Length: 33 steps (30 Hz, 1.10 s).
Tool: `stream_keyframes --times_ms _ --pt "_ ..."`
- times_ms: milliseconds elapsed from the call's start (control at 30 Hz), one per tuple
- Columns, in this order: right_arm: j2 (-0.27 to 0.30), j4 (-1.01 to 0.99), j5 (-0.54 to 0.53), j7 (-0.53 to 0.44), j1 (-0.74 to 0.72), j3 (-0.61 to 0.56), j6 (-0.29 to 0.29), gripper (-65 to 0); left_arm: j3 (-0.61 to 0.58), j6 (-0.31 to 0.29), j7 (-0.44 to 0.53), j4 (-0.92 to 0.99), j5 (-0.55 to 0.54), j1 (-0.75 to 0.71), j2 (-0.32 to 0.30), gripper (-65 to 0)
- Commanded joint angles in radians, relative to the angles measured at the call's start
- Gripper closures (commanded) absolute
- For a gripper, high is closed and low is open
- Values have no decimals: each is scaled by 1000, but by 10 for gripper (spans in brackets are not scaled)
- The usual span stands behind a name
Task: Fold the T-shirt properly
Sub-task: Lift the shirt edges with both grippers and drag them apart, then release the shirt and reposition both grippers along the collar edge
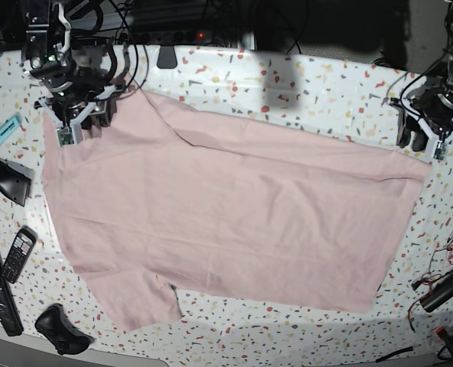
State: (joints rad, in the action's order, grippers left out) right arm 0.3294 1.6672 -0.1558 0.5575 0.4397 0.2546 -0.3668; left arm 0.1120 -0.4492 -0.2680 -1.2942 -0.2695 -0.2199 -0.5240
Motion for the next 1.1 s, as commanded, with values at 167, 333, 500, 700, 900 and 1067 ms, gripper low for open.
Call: stream_keyframes --times_ms 167,333,500,700,900,1067 --pt "9 2 22 56 17 2 0 -205 4 3 -68 -73 46 -12 -18 -215" --pt "9 2 22 53 10 2 0 -205 3 -1 -49 -192 329 14 -46 -215" --pt "9 2 22 52 -3 2 0 -205 -85 -38 146 -197 519 19 -177 -215" --pt "9 2 22 53 -14 2 0 -205 -264 -24 213 -179 649 77 -295 -215" --pt "9 2 23 65 -16 2 0 -205 -410 -7 212 -57 674 219 -297 -215" --pt "9 2 23 65 -16 2 0 -205 -482 -7 213 96 673 326 -297 -215"
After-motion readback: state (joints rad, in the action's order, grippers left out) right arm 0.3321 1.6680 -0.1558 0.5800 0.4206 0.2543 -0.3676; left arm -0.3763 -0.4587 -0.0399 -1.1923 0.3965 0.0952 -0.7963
